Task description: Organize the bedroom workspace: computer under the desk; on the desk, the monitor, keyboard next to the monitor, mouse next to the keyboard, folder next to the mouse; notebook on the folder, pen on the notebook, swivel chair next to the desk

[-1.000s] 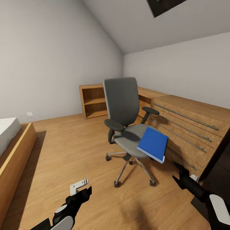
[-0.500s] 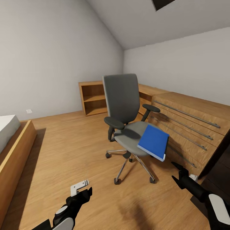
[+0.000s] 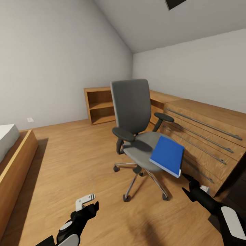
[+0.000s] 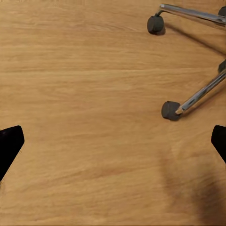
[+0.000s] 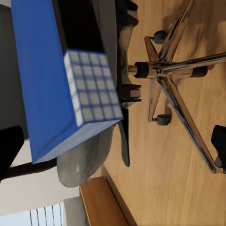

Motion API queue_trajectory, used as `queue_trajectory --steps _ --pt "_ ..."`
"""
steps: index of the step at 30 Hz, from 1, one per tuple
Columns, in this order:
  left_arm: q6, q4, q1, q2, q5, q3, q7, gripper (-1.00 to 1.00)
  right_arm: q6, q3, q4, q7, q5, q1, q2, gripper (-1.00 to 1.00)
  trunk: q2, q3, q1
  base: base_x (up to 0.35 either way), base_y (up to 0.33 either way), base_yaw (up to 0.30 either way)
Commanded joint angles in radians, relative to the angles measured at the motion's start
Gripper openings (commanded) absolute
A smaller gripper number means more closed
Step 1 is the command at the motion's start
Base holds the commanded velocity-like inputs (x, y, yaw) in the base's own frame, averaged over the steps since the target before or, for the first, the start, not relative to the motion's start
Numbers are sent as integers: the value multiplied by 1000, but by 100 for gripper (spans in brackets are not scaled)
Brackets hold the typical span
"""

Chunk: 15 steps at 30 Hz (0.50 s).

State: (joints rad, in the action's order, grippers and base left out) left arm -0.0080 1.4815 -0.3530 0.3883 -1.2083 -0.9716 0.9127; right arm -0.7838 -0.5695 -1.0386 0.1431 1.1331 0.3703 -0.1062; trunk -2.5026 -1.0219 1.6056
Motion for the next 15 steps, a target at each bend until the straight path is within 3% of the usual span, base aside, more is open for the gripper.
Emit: queue_trajectory --steps 1,10,15 --pt "-1 1 -1 1 -4 -2 4 100 -6 -3 0 6 -6 1 0 100 0 -1 0 232 89 0" --pt "-1 -11 -1 0 -5 -2 4 100 -6 -3 0 6 -6 1 -1 100 0 -1 0 55 19 0" --pt "-1 -24 -1 -1 -3 -3 3 100 -6 -3 0 6 -6 1 -1 100 0 -1 0 199 2 0"
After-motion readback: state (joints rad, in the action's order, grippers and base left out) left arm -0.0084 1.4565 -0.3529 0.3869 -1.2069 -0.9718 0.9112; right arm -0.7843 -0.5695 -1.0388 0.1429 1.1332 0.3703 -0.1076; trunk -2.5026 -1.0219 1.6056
